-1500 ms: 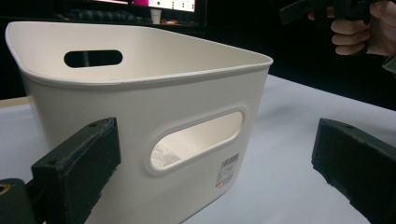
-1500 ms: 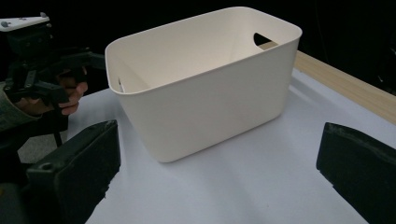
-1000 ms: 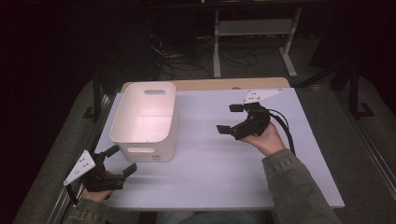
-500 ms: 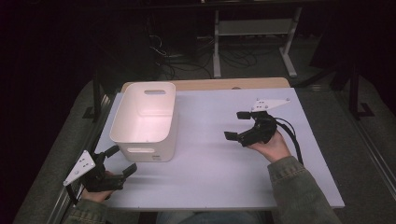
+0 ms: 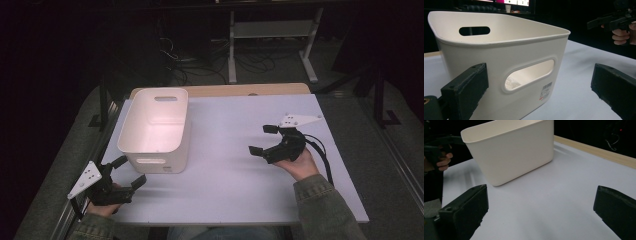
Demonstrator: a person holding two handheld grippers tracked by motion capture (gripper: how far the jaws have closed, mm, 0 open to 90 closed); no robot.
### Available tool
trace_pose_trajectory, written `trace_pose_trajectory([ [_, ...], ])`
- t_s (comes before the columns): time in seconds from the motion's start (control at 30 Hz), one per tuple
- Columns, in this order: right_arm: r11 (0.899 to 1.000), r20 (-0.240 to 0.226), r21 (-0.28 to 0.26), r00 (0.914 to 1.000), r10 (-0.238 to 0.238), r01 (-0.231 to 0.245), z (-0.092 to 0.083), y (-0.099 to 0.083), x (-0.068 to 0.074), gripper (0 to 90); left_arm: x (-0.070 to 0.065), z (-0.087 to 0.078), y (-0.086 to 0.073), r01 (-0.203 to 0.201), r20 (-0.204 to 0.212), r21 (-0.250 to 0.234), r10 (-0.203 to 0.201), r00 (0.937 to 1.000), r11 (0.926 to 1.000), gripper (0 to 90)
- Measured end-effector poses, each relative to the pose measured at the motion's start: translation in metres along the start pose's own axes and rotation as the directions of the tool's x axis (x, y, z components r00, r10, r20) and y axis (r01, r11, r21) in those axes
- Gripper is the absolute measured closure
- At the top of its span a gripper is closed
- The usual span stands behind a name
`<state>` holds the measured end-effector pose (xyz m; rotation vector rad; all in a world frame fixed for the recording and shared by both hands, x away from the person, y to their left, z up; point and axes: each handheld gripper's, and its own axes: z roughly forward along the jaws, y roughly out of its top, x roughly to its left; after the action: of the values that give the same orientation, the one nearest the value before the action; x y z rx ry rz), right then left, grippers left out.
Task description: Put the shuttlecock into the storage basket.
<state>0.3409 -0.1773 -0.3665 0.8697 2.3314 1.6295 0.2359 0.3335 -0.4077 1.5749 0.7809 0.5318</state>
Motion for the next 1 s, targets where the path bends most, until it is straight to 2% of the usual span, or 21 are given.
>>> trace_pose_trajectory([
  [0.13,1.0,0.029,0.006,0.9996,0.002,-0.002,-0.003,-0.004,0.0,0.0,0.0,0.0,0.0,0.003,0.0,-0.003,-0.003,1.0,1.0,0.8],
  [0.27,1.0,0.033,0.012,0.9994,0.008,-0.009,-0.005,-0.008,0.0,0.0,0.0,-0.001,0.0,0.006,-0.001,-0.012,-0.006,1.0,0.9999,0.8],
  [0.6,1.0,0.049,-0.011,0.9987,0.015,-0.014,-0.018,-0.018,0.0,0.0,0.0,-0.001,0.0,0.011,-0.006,-0.006,-0.011,0.9999,0.9999,0.8],
  [0.63,1.0,0.052,-0.011,0.9985,0.018,-0.017,-0.019,-0.02,-0.001,0.0,0.001,-0.001,0.0,0.001,-0.006,-0.002,-0.001,1.0,1.0,0.8],
  [1.0,0.998,0.092,-0.045,0.9951,0.036,-0.032,-0.035,-0.034,-0.003,0.0,0.002,-0.003,0.0,-0.01,-0.002,0.003,0.01,1.0,1.0,0.8],
])
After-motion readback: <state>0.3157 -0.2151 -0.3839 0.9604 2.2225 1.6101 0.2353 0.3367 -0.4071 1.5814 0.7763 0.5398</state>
